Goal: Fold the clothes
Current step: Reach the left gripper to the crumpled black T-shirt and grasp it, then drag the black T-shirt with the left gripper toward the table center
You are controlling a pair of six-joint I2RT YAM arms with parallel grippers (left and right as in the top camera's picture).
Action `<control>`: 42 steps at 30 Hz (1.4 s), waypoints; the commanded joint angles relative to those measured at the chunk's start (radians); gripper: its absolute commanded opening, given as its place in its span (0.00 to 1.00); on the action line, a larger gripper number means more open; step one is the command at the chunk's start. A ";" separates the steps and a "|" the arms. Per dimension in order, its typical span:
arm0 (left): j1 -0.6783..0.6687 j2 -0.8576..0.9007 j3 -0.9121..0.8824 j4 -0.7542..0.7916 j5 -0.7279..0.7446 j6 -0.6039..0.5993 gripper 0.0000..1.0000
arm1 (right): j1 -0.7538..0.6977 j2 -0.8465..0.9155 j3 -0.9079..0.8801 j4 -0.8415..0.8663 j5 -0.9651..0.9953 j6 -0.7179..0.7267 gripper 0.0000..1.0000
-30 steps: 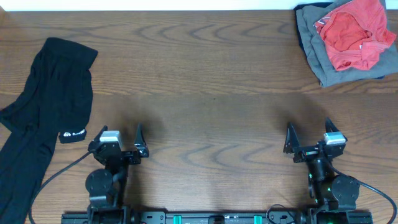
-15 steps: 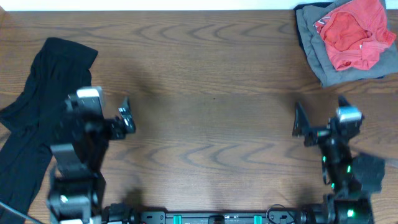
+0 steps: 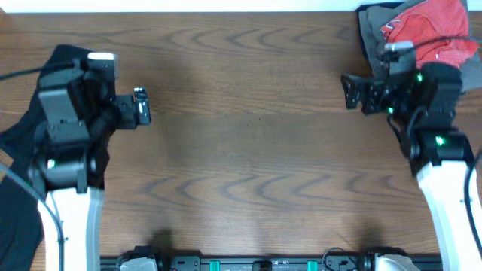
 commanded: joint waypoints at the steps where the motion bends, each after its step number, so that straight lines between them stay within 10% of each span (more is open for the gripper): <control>1: 0.052 0.087 0.017 0.003 -0.013 0.034 0.98 | 0.015 0.066 0.015 -0.005 -0.057 -0.011 0.99; 16: 0.315 0.571 0.017 0.026 -0.060 0.079 0.89 | 0.015 0.177 0.015 0.000 -0.126 -0.011 0.96; 35: 0.328 0.837 0.015 -0.034 -0.137 0.079 0.68 | 0.015 0.177 0.015 -0.077 -0.129 0.034 0.80; 38: 0.328 0.861 0.015 -0.034 -0.147 0.079 0.55 | 0.015 0.177 0.015 -0.082 -0.129 0.035 0.76; 42: 0.323 0.864 0.016 -0.030 -0.140 0.078 0.06 | 0.015 0.177 0.015 -0.081 -0.129 0.046 0.68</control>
